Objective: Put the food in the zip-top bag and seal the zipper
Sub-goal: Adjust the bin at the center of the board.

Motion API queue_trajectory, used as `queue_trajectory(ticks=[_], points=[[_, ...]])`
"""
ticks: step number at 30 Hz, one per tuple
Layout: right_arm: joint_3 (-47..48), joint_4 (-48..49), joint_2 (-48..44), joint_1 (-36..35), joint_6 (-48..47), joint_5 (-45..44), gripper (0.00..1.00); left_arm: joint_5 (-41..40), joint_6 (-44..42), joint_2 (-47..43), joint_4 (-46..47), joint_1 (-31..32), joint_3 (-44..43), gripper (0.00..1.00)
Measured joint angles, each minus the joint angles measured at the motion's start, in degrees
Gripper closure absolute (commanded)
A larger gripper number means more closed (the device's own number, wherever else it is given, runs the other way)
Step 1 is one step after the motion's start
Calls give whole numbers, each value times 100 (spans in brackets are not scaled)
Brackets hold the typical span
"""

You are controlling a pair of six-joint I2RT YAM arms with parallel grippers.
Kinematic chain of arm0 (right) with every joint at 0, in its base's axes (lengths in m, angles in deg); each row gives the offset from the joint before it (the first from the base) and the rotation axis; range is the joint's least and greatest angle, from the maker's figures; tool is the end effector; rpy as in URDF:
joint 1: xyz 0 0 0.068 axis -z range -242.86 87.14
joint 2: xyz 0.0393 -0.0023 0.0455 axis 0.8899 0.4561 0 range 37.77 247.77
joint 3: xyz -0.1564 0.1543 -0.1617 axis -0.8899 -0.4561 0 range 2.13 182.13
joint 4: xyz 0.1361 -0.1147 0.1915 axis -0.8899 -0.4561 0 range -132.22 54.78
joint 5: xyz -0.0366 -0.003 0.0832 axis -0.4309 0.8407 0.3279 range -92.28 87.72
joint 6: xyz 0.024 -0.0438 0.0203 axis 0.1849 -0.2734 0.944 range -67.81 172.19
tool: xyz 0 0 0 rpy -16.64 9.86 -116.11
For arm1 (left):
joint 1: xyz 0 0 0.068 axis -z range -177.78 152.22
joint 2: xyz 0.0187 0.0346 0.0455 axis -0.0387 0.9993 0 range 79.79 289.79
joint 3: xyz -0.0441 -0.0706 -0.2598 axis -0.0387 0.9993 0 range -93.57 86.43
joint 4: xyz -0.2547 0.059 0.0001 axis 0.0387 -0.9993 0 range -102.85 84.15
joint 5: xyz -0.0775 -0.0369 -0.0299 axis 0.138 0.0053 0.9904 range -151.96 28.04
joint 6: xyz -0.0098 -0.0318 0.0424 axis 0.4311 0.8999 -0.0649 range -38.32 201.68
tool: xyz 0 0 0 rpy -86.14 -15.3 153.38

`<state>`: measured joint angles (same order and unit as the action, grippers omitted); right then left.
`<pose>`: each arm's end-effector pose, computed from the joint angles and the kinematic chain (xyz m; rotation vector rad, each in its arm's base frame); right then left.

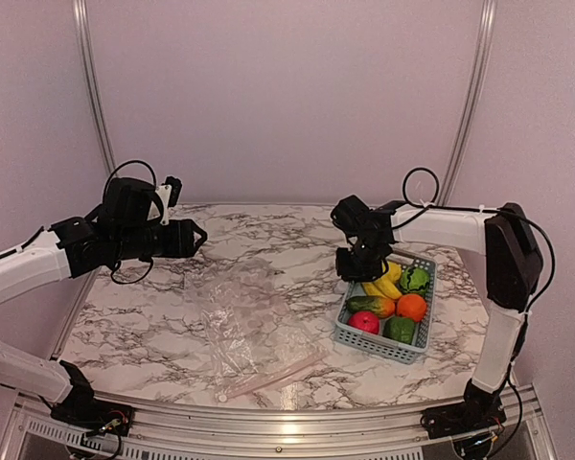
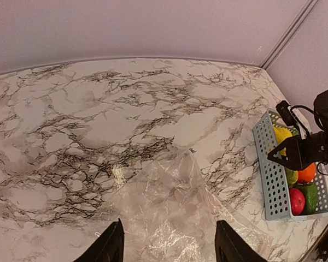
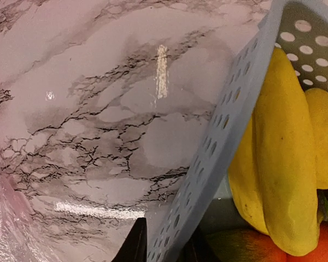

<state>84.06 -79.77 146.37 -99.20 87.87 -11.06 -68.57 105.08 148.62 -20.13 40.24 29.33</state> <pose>0.3135 0.2238 0.2040 0.0195 2.7860 0.0979 0.2192 -0.1662 0.3207 0.1890 2.0588 -0.5565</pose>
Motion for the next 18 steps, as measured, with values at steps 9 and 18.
queue_trajectory(ticks=[9, 18], points=[[13, 61, 7, -181, -199, -33, 81, -107, -1104, 50, -605, 1036, -70, 42], [765, -170, 26, -369, -127, -26, 34, -201, -1829, 450, -881, 2387, -140, 48]])
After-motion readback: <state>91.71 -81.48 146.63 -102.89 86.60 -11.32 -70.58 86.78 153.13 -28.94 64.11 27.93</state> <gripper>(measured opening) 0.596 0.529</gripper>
